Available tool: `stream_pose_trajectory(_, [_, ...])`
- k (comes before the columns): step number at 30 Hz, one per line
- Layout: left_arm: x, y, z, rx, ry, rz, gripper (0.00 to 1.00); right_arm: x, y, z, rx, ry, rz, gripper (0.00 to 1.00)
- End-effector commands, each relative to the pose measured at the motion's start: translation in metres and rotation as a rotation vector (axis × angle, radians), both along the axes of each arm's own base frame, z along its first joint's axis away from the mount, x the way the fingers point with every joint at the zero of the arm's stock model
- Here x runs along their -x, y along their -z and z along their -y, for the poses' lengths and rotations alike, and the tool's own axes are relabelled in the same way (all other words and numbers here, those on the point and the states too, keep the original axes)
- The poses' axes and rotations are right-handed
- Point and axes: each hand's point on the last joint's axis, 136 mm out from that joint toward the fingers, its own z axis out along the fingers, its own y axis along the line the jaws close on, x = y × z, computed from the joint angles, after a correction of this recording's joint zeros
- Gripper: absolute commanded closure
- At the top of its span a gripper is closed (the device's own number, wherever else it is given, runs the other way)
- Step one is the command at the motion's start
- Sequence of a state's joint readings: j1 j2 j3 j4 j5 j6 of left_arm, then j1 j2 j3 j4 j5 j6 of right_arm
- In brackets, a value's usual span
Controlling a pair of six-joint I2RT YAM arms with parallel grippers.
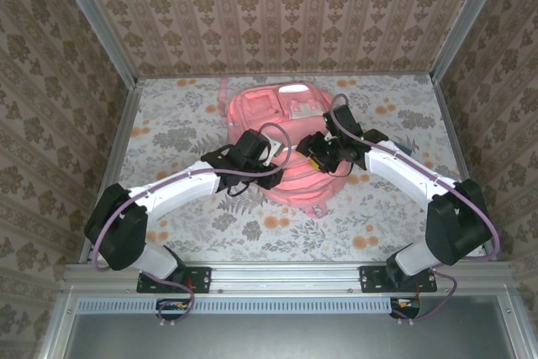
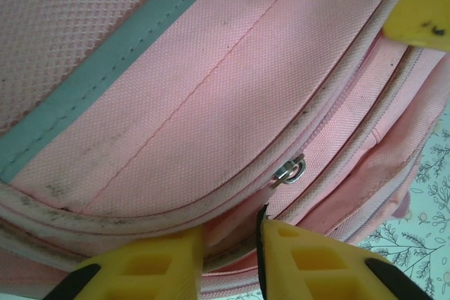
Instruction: Pack the student bag
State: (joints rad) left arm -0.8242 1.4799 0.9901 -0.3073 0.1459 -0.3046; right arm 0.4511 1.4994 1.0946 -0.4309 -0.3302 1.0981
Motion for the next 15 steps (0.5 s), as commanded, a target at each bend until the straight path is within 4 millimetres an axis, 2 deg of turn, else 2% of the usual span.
stream_pose_trajectory(1, [0.0, -0.009, 0.013, 0.06, 0.015, 0.0, 0.74, -0.002, 0.007, 0.002, -0.02, 0.061, -0.041, 0.49])
stream_pose_trajectory(10, [0.011, -0.013, 0.019, 0.135, 0.052, -0.024, 0.72, 0.0, 0.009, 0.002, -0.026, 0.072, -0.049, 0.49])
stream_pose_trajectory(15, [0.006, -0.01, 0.02, 0.127, 0.036, -0.019, 0.63, 0.0, 0.01, 0.003, -0.023, 0.073, -0.049, 0.5])
